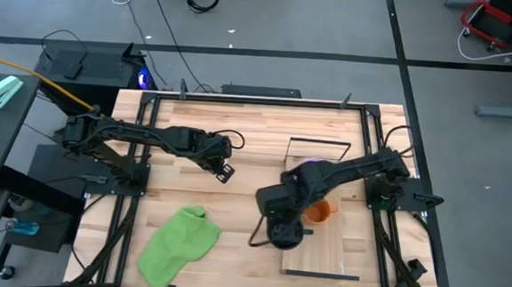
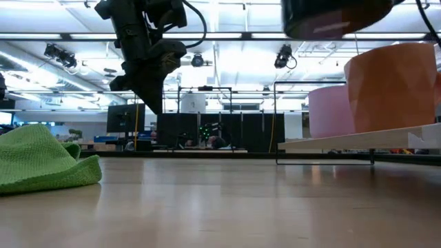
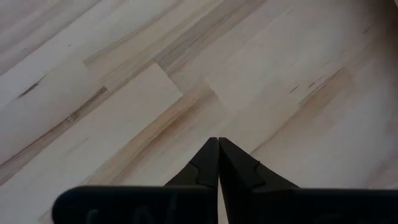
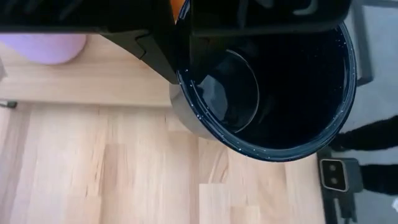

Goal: Stack small to large cups/mugs on shelf
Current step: Put the black mug on the shelf

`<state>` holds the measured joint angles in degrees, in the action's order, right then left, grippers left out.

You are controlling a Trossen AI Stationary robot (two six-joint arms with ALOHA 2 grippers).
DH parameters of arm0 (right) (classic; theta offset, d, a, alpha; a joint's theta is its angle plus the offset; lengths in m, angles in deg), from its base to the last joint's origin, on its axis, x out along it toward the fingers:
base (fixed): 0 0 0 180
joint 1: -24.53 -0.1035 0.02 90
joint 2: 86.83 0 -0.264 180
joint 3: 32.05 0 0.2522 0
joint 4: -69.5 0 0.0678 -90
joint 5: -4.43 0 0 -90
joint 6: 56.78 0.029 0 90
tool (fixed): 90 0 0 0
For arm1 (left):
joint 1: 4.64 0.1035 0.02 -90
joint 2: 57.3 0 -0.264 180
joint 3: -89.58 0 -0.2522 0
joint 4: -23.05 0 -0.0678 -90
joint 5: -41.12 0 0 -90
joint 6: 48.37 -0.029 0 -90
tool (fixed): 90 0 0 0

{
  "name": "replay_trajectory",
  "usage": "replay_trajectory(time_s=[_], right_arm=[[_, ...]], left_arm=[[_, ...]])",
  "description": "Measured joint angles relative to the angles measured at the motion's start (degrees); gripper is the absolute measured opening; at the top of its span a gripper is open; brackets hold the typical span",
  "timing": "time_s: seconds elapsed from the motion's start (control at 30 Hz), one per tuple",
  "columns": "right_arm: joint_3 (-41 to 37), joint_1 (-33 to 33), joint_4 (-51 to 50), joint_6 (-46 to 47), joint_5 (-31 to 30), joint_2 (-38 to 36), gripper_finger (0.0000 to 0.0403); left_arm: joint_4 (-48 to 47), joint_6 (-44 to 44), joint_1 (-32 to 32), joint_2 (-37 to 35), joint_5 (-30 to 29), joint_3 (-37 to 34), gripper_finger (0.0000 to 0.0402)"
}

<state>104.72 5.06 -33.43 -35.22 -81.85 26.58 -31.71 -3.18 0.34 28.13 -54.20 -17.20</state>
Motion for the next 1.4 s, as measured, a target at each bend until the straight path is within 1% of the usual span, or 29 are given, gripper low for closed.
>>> replay_trajectory(time_s=[0.13,0.23,0.37,0.5,0.67,0.77,0.9,1.17,1.4], right_arm=[[-2.9,-2.0,0.1,4.0,-2.0,-4.2,0.0017],[-7.5,-3.6,0.2,7.8,-2.9,-8.2,0.0017],[-15.7,-6.6,2.8,13.3,-3.7,-14.1,0.0017],[-25.1,-10.0,8.9,19.0,-3.7,-19.8,0.0017],[-35.0,-12.4,14.4,23.5,-3.6,-23.7,0.0017],[-39.4,-13.3,18.7,24.0,-3.7,-24.6,0.0017],[-43.0,-14.4,23.4,24.3,-3.5,-24.7,0.0017],[-48.1,-17.5,28.3,27.0,-3.2,-24.7,0.0017],[-51.5,-17.9,32.3,27.8,-2.6,-24.7,0.0017]], left_arm=[[0.1,0.0,0.0,0.0,0.0,0.0,0.0024],[0.1,0.0,0.0,0.0,0.0,0.0,0.0026],[0.2,0.5,0.0,0.0,0.0,0.0,0.0020],[0.4,0.7,0.0,0.0,0.0,0.0,0.0013],[0.5,1.4,0.0,0.0,0.0,0.0,0.0015],[0.5,2.2,0.0,0.0,0.0,0.0,0.0022],[0.5,2.4,0.0,0.0,0.0,0.0,0.0027],[0.6,2.6,0.0,0.0,0.0,0.0,0.0019],[0.6,2.6,0.0,0.0,0.0,0.0,0.0027]])
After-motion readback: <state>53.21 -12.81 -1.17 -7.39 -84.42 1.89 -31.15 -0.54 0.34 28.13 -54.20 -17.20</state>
